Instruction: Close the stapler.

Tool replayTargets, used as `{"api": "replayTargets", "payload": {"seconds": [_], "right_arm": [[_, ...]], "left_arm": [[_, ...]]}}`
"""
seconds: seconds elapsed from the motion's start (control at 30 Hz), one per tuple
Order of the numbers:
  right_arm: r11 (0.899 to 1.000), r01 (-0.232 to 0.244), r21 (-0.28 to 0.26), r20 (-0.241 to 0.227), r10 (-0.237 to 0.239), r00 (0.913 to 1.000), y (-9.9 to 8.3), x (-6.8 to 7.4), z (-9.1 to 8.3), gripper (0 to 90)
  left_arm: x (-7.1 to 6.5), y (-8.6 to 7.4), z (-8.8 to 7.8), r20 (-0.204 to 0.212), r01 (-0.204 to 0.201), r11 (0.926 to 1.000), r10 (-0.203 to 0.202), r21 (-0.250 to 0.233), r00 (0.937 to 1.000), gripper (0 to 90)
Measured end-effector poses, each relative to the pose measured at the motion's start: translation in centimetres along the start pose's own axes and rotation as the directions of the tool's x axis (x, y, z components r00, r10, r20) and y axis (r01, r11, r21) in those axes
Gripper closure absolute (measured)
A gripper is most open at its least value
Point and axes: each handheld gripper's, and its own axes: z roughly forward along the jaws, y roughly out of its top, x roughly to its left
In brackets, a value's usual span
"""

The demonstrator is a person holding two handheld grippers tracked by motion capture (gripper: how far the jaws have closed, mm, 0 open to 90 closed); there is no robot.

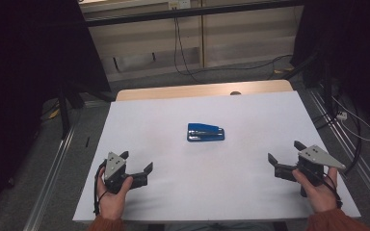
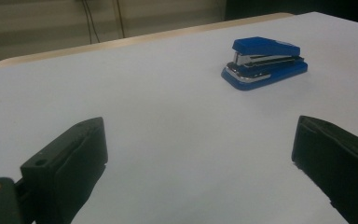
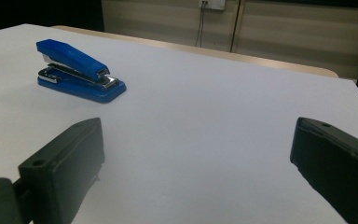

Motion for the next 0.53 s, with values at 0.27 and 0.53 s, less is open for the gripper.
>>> {"api": "replayTargets", "payload": {"seconds": [0.27,0.53], "right_arm": [[1.0,0.0,-0.011,0.026,0.0,0.9997,-0.85,0.06,-1.06,2.2],[1.0,0.006,-0.017,0.02,-0.006,0.9998,-0.77,0.29,-0.48,2.2]], "left_arm": [[0.03,-0.53,-0.88,-0.001,0.025,0.9997,-0.025,0.008,0.9997,3.5],[0.12,-0.38,-0.4,0.005,0.024,0.9996,-0.024,0.012,0.9997,3.5]]}}
